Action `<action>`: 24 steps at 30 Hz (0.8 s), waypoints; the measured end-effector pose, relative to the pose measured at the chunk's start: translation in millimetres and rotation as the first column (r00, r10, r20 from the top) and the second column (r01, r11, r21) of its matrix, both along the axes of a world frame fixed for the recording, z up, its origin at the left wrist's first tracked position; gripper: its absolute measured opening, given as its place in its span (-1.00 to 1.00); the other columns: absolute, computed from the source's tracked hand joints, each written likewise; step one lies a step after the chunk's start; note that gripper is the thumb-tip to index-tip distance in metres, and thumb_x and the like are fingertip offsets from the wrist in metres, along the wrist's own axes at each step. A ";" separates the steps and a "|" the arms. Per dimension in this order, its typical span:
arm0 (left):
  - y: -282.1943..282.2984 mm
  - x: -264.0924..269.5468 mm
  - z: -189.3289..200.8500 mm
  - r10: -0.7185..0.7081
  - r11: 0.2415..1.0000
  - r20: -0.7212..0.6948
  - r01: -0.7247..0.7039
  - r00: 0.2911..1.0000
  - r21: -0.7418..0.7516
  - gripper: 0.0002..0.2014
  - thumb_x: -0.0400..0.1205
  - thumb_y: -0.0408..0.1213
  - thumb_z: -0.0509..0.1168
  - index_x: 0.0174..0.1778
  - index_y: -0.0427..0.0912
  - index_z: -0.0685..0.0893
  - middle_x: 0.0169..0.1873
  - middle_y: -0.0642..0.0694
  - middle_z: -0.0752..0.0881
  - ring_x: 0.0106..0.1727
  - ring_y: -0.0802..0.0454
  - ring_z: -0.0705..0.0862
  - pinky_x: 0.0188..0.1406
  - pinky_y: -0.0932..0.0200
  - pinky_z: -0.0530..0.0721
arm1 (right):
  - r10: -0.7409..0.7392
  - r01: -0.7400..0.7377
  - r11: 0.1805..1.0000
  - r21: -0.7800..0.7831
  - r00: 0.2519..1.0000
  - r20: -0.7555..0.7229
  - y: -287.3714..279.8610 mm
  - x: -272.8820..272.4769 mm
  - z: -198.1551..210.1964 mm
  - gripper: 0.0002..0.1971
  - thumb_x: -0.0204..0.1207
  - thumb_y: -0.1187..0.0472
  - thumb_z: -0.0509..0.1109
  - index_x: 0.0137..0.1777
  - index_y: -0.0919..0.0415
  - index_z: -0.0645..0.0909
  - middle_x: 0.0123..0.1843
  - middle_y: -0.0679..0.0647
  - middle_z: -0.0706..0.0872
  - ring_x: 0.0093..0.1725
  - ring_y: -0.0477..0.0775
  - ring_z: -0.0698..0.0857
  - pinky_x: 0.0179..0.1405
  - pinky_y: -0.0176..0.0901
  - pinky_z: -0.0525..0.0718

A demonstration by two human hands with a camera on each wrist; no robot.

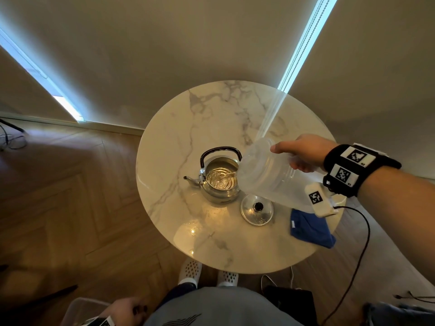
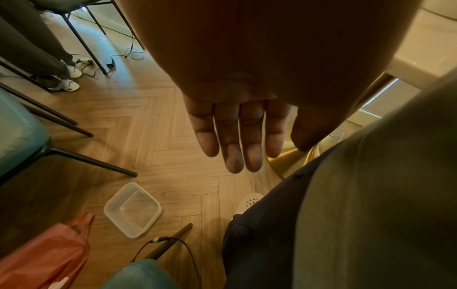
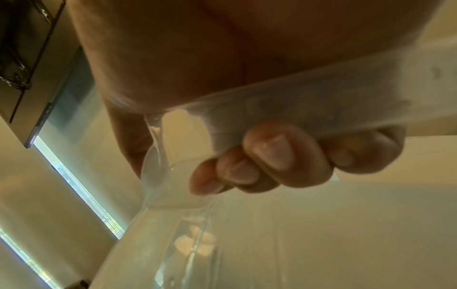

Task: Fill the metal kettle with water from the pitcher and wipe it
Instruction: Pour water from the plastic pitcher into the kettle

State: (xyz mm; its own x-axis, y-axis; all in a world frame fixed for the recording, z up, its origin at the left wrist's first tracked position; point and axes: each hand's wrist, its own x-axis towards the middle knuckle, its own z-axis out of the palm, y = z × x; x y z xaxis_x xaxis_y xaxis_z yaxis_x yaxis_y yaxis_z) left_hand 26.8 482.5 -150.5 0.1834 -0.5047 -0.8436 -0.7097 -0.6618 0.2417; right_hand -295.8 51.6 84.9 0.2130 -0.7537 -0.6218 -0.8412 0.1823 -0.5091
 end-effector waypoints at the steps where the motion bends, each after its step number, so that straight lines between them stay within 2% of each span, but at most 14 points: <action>1: -1.5 0.1 1.7 -0.005 1.000 0.002 0.005 1.000 0.009 -0.77 0.61 0.00 0.35 -0.11 0.58 0.69 0.11 0.11 0.76 0.24 0.23 0.70 0.07 0.62 0.34 | 0.003 -0.003 1.000 -0.002 1.000 -0.003 -0.3 0.2 -0.1 -0.40 0.39 -0.34 0.53 -0.20 0.30 0.73 -0.47 0.15 0.66 -0.54 0.08 0.52 -0.44 -0.08 0.49; 2: -1.0 0.5 2.4 -0.011 1.000 0.015 0.011 1.000 0.000 -0.80 0.61 0.01 0.34 -0.10 0.56 0.68 0.11 0.11 0.76 0.25 0.23 0.70 0.10 0.61 0.37 | 0.005 -0.005 1.000 -0.003 1.000 -0.006 -0.7 0.5 -0.1 -0.40 0.38 -0.34 0.53 -0.20 0.30 0.72 -0.47 0.15 0.66 -0.54 0.08 0.52 -0.44 -0.08 0.49; 4: 0.6 0.4 1.9 -0.024 1.000 0.025 0.024 0.999 0.008 -0.80 0.63 0.02 0.33 0.15 0.37 0.68 0.24 0.09 0.76 0.32 0.22 0.67 0.17 0.59 0.38 | 0.006 -0.006 1.000 -0.004 1.000 -0.013 -1.3 1.4 -0.4 -0.39 0.36 -0.35 0.53 -0.20 0.30 0.73 -0.48 0.15 0.66 -0.54 0.09 0.53 -0.43 -0.08 0.50; 7: 1.9 2.2 2.8 -0.014 0.999 0.008 0.014 1.000 -0.044 -0.86 0.62 0.03 0.33 0.03 0.43 0.62 0.26 0.08 0.75 0.31 0.22 0.68 0.12 0.61 0.34 | 0.011 -0.011 1.000 -0.008 1.000 -0.024 -1.9 2.7 -0.8 -0.37 0.32 -0.38 0.53 -0.22 0.29 0.73 -0.47 0.15 0.67 -0.51 0.11 0.53 -0.39 -0.05 0.51; 9: 3.3 3.0 0.6 -0.004 0.999 0.000 0.004 1.000 -0.042 -0.74 0.63 0.01 0.32 0.23 0.23 0.71 0.26 0.06 0.76 0.32 0.20 0.68 0.16 0.59 0.37 | 0.016 -0.016 1.000 -0.009 0.999 -0.035 -2.0 3.5 -0.5 -0.36 0.31 -0.40 0.52 -0.23 0.28 0.72 -0.47 0.16 0.67 -0.49 0.12 0.54 -0.38 -0.04 0.51; 10: 3.4 3.3 -0.7 -0.008 0.999 0.000 0.008 1.000 -0.039 -0.70 0.63 0.00 0.32 0.28 0.16 0.71 0.26 0.06 0.76 0.32 0.19 0.68 0.21 0.57 0.39 | 0.020 -0.020 1.000 -0.010 0.999 -0.039 -1.7 4.0 -0.1 -0.36 0.32 -0.40 0.52 -0.23 0.28 0.72 -0.46 0.16 0.67 -0.49 0.12 0.54 -0.37 -0.04 0.52; 14: 4.8 4.6 0.7 -0.035 0.999 0.008 0.035 0.999 -0.033 -0.85 0.62 0.05 0.32 0.08 0.38 0.61 0.27 0.12 0.75 0.33 0.25 0.66 0.30 0.52 0.41 | 0.017 -0.018 1.000 -0.020 0.999 -0.039 -0.6 6.1 1.2 -0.40 0.39 -0.36 0.51 -0.20 0.28 0.72 -0.47 0.14 0.66 -0.49 0.10 0.54 -0.39 -0.07 0.52; 16: 4.4 4.7 1.6 -0.028 0.999 0.002 0.028 1.000 -0.018 -0.87 0.61 0.06 0.32 0.05 0.38 0.62 0.26 0.10 0.75 0.33 0.23 0.66 0.31 0.50 0.41 | 0.018 -0.019 1.000 -0.020 0.999 -0.042 -0.6 7.0 1.6 -0.40 0.40 -0.36 0.51 -0.18 0.28 0.72 -0.47 0.13 0.66 -0.48 0.09 0.54 -0.38 -0.06 0.53; 18: 3.5 4.3 2.1 -0.030 0.999 -0.018 0.030 0.999 0.010 -0.91 0.60 0.06 0.34 -0.14 0.43 0.59 0.17 0.08 0.77 0.30 0.20 0.68 0.29 0.49 0.45 | 0.017 -0.018 1.000 -0.016 0.999 -0.043 -0.8 7.4 1.6 -0.39 0.37 -0.37 0.51 -0.18 0.28 0.72 -0.48 0.13 0.67 -0.48 0.10 0.54 -0.37 -0.05 0.53; 20: 3.0 5.8 -0.5 -0.021 0.999 -0.015 0.022 1.000 0.043 -0.78 0.56 0.03 0.36 -0.40 0.43 0.65 -0.11 0.09 0.75 0.25 0.15 0.73 0.18 0.51 0.46 | 0.012 -0.013 1.000 -0.017 0.999 -0.039 -0.9 7.4 1.3 -0.38 0.34 -0.39 0.52 -0.20 0.27 0.73 -0.49 0.12 0.67 -0.47 0.11 0.55 -0.35 -0.03 0.54; 21: 3.4 6.7 -1.8 -0.034 0.998 -0.012 0.034 0.999 0.060 -0.75 0.53 0.02 0.37 -0.43 0.50 0.66 -0.23 0.10 0.71 0.21 0.14 0.74 0.12 0.53 0.45 | 0.010 -0.011 1.000 -0.019 0.999 -0.039 -0.6 7.2 1.1 -0.37 0.32 -0.40 0.52 -0.21 0.28 0.73 -0.49 0.12 0.67 -0.47 0.11 0.56 -0.34 -0.02 0.55; 22: 3.6 9.0 -5.4 -0.034 0.996 -0.011 0.035 0.999 0.080 -0.63 0.51 0.03 0.36 -0.47 0.70 0.56 -0.27 0.10 0.68 0.17 0.16 0.75 0.08 0.56 0.44 | 0.009 -0.010 1.000 -0.020 0.999 -0.038 -0.4 7.1 1.4 -0.37 0.33 -0.40 0.52 -0.21 0.28 0.73 -0.49 0.12 0.67 -0.46 0.11 0.56 -0.34 -0.02 0.55; 23: 3.6 11.1 -7.0 -0.039 0.997 0.003 0.039 0.999 0.071 -0.54 0.52 0.03 0.36 -0.52 0.79 0.46 -0.24 0.11 0.68 0.13 0.20 0.73 0.07 0.58 0.42 | 0.007 -0.008 1.000 -0.020 0.999 -0.036 -0.3 6.8 1.5 -0.37 0.33 -0.39 0.52 -0.20 0.28 0.73 -0.49 0.11 0.67 -0.47 0.11 0.56 -0.35 -0.03 0.55; 24: 3.6 11.0 -7.3 -0.041 0.997 -0.003 0.041 0.999 0.059 -0.55 0.54 0.03 0.35 -0.51 0.79 0.48 -0.19 0.11 0.69 0.13 0.22 0.72 0.08 0.59 0.42 | 0.006 -0.007 1.000 -0.020 0.999 -0.033 -0.3 6.8 1.6 -0.38 0.34 -0.38 0.52 -0.19 0.28 0.73 -0.49 0.11 0.67 -0.47 0.10 0.56 -0.36 -0.04 0.54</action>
